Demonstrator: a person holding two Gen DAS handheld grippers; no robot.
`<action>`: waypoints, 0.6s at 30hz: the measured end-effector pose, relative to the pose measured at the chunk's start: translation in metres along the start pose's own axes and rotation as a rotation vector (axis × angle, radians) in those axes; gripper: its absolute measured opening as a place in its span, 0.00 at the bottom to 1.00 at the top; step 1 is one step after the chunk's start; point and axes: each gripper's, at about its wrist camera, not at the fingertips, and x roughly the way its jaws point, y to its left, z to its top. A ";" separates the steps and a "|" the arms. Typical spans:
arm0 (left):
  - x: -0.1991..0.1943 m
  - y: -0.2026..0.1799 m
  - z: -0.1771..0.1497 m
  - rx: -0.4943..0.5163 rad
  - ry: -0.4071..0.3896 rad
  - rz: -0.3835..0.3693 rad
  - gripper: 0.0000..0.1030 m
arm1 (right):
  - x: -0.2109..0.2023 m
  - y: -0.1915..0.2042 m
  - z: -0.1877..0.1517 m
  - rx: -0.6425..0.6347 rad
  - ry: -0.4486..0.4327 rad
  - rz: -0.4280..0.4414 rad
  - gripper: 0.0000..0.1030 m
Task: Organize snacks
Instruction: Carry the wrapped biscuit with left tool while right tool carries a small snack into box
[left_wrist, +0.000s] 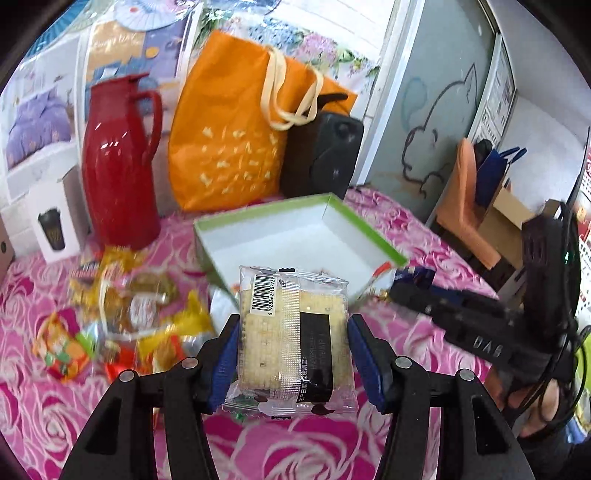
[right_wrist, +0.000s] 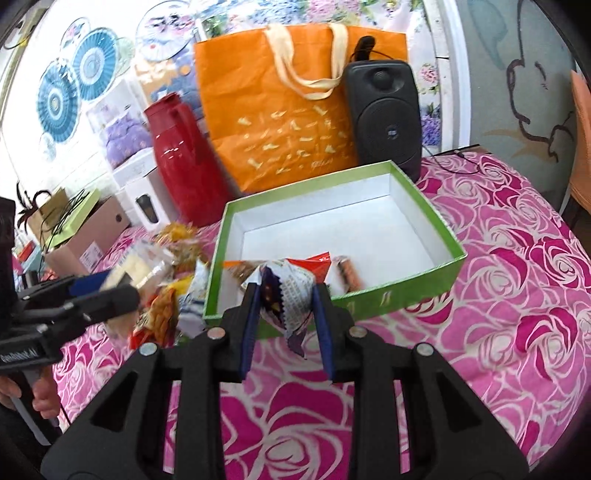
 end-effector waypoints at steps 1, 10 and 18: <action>0.005 -0.002 0.009 0.009 -0.006 -0.001 0.56 | 0.002 -0.005 0.003 0.004 -0.004 -0.008 0.30; 0.086 -0.006 0.045 -0.019 0.059 0.002 0.57 | 0.048 -0.043 0.019 0.005 0.025 -0.083 0.30; 0.137 -0.006 0.048 -0.015 0.127 0.007 0.57 | 0.081 -0.064 0.021 0.024 0.062 -0.091 0.29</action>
